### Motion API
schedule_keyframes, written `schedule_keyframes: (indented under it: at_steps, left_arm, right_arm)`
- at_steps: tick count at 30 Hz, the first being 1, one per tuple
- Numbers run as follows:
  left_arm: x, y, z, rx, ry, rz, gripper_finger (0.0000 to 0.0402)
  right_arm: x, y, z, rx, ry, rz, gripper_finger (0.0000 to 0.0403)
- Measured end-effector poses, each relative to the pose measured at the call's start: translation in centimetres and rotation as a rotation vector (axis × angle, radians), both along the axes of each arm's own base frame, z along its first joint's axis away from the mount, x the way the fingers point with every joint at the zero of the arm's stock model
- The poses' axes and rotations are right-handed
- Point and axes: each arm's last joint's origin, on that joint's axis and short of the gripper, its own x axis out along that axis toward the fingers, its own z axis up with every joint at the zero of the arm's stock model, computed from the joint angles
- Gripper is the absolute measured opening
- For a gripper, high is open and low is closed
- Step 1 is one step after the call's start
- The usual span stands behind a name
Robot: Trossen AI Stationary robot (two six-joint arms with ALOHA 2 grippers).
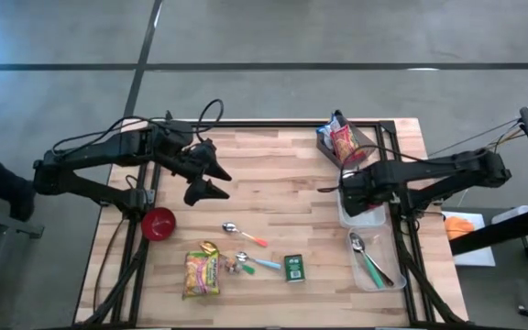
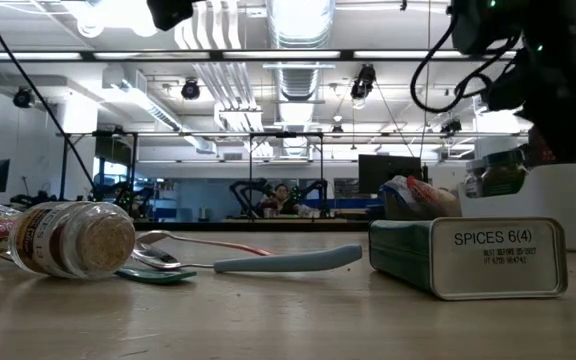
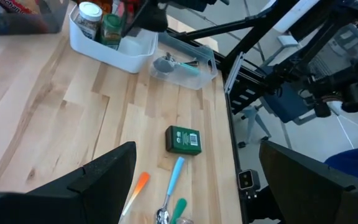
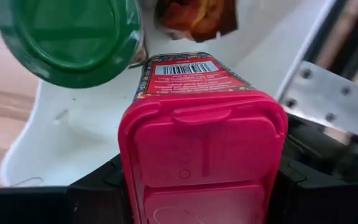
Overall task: Pick & Place Food Item
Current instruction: Put the red seasoning can into the white bin
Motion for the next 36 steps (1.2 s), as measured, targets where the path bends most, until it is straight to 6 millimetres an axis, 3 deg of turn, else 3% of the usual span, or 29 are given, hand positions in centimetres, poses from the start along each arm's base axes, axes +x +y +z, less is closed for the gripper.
schedule_keyframes:
  at_steps: [7, 17, 24, 31, 36]
  left_arm:
    - [-0.1, 0.0, 0.1, 0.0, -0.003, 0.0, 0.0342]
    - [-0.1, 0.0, 0.1, 0.001, -0.003, -0.001, 0.0342]
    - [-0.1, 0.0, 0.1, 0.001, -0.003, -0.001, 0.0342]
    - [-0.1, 0.0, 0.1, 0.004, -0.003, -0.003, 0.0342]
    - [-0.2, 0.0, -0.1, 0.007, 0.009, -0.007, 0.0342]
  right_arm:
    - [0.0, -0.5, -2.5, 0.024, -0.046, -0.017, 0.0199]
    - [-0.6, -0.4, -4.2, 0.031, -0.026, 0.028, 0.0199]
    - [-0.5, -0.5, -4.3, 0.027, -0.039, 0.037, 0.0199]
    - [-0.5, -0.4, -4.2, 0.034, -0.041, 0.066, 0.0297]
    - [0.0, -0.4, -3.1, 0.039, -0.07, 0.097, 0.0343]
